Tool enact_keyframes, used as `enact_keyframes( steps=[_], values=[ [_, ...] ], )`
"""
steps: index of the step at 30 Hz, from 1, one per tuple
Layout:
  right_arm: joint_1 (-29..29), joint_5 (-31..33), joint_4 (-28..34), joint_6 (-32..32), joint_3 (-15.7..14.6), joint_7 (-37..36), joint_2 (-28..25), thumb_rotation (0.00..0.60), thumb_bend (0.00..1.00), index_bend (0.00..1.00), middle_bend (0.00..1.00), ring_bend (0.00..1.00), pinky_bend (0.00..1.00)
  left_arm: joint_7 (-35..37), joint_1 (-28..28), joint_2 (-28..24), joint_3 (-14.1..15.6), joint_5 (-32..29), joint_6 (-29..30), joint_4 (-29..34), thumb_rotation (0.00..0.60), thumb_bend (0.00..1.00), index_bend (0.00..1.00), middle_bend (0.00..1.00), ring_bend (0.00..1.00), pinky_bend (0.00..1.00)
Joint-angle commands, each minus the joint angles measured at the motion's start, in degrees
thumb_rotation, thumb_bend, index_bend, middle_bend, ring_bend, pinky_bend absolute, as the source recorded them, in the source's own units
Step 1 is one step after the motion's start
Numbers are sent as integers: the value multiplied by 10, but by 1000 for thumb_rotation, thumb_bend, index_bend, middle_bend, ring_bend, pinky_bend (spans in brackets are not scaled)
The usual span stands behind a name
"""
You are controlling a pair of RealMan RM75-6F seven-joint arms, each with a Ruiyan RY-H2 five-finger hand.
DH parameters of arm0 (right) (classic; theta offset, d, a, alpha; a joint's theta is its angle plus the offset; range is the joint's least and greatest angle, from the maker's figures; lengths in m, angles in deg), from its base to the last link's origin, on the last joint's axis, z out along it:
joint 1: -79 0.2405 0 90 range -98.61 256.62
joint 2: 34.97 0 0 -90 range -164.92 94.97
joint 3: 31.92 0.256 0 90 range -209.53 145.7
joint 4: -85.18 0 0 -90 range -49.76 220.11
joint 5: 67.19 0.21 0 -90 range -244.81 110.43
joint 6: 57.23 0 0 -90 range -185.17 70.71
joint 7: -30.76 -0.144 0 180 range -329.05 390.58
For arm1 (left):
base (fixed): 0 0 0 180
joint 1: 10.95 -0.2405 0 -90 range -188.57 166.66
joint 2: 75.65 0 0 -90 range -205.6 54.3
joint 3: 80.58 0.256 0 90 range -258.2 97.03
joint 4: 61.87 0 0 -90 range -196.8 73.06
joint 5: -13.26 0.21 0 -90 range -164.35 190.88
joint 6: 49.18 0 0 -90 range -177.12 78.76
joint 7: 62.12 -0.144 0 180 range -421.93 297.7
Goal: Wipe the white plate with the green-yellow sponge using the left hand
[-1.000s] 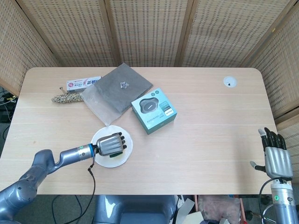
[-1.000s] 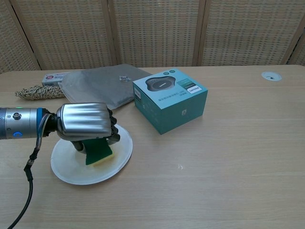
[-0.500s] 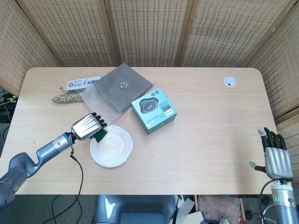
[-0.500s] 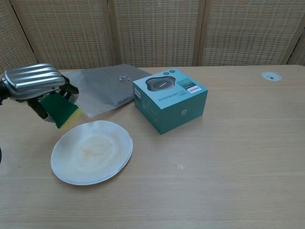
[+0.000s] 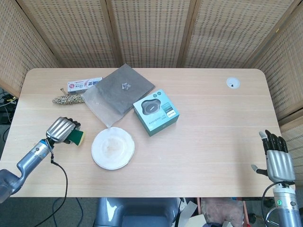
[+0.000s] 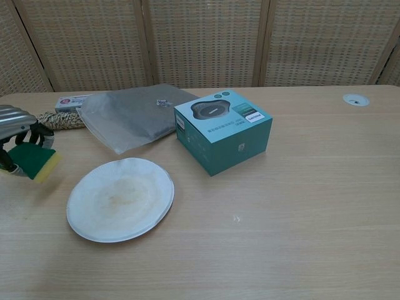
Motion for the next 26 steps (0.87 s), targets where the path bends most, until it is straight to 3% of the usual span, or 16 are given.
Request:
enact_keyframes(
  steps=[1, 3, 5, 10, 15, 16, 21, 26],
  values=[
    [0, -1, 2, 1, 0, -1, -2, 600, 0, 0, 0, 0, 0, -53, 1, -8, -12, -38, -103, 25, 600, 27, 66, 60, 97, 177],
    [-1, -3, 4, 2, -1, -3, -3, 600, 0, 0, 0, 0, 0, -82, 3, -31, -34, -69, -134, 82, 600, 0, 0, 0, 14, 101],
    [-1, -5, 5, 3, -1, -5, -5, 600, 0, 0, 0, 0, 0, -97, 0, -50, -49, -88, -137, 123, 600, 0, 0, 0, 0, 59],
    [-3, -11, 10, 6, -2, -12, -10, 600, 0, 0, 0, 0, 0, -138, -31, -107, -92, -142, -92, 236, 600, 0, 0, 0, 0, 0],
    [-5, -22, 11, 13, -4, -19, -13, 600, 0, 0, 0, 0, 0, -226, -113, -141, -141, -217, 46, 374, 600, 0, 0, 0, 0, 0],
    [-7, -29, 11, 18, -5, -21, -13, 600, 0, 0, 0, 0, 0, -238, -148, -155, -149, -230, 105, 425, 600, 0, 0, 0, 0, 0],
    [-11, -44, 8, 30, -8, -27, -11, 600, 0, 0, 0, 0, 0, -286, -210, -189, -149, -249, 191, 547, 600, 0, 0, 0, 0, 0],
    [-13, -58, 1, 36, -13, -29, -7, 600, 0, 0, 0, 0, 0, -311, -245, -202, -139, -235, 238, 587, 600, 0, 0, 0, 0, 0]
  ],
)
